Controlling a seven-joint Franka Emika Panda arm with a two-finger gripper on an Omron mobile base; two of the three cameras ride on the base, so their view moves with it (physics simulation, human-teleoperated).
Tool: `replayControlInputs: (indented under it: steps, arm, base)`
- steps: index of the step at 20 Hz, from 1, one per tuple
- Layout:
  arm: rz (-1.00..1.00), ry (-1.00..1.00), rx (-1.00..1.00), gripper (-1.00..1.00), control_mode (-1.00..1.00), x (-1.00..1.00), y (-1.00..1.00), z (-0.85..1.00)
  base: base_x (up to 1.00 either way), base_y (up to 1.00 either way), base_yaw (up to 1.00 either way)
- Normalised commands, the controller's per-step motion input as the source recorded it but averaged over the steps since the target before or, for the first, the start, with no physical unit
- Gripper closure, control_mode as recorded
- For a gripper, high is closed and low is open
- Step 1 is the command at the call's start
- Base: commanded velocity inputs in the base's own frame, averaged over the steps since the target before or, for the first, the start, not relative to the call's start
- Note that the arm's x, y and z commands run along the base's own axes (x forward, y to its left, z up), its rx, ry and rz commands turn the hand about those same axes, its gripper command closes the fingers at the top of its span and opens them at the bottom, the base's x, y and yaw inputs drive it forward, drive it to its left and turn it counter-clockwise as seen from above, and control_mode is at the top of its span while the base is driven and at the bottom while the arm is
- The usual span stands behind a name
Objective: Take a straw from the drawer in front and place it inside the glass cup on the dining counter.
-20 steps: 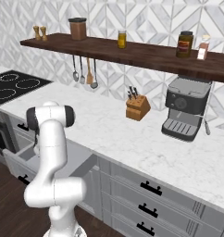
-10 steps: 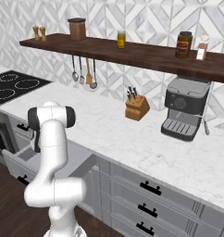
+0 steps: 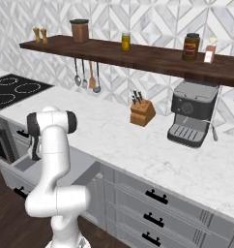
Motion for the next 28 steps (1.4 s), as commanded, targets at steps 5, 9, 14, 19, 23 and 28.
replayControlInputs:
  steps: [5,9,14,19,23,28]
  arm:
    - [0.4,0.0,0.0,1.0,-1.0,-1.0,0.07,-1.0]
    - [0.49,0.0,0.03,1.0,-1.0,-1.0,0.0,-1.0]
    - [0.35,0.0,0.22,1.0,-1.0,-0.97,0.0,-1.0]
    - [0.01,0.0,0.36,1.0,-1.0,-0.88,-0.02,-0.67]
    - [-0.02,0.0,0.23,1.0,-1.0,-0.9,-0.08,-0.47]
    - [-0.04,0.0,-0.2,1.0,-1.0,-0.95,0.13,-0.86]
  base:
    - [0.0,0.0,0.0]
    - [0.0,0.0,0.0]
    - [0.0,0.0,0.0]
    - [0.0,0.0,0.0]
    - [0.0,0.0,0.0]
    - [0.0,0.0,0.0]
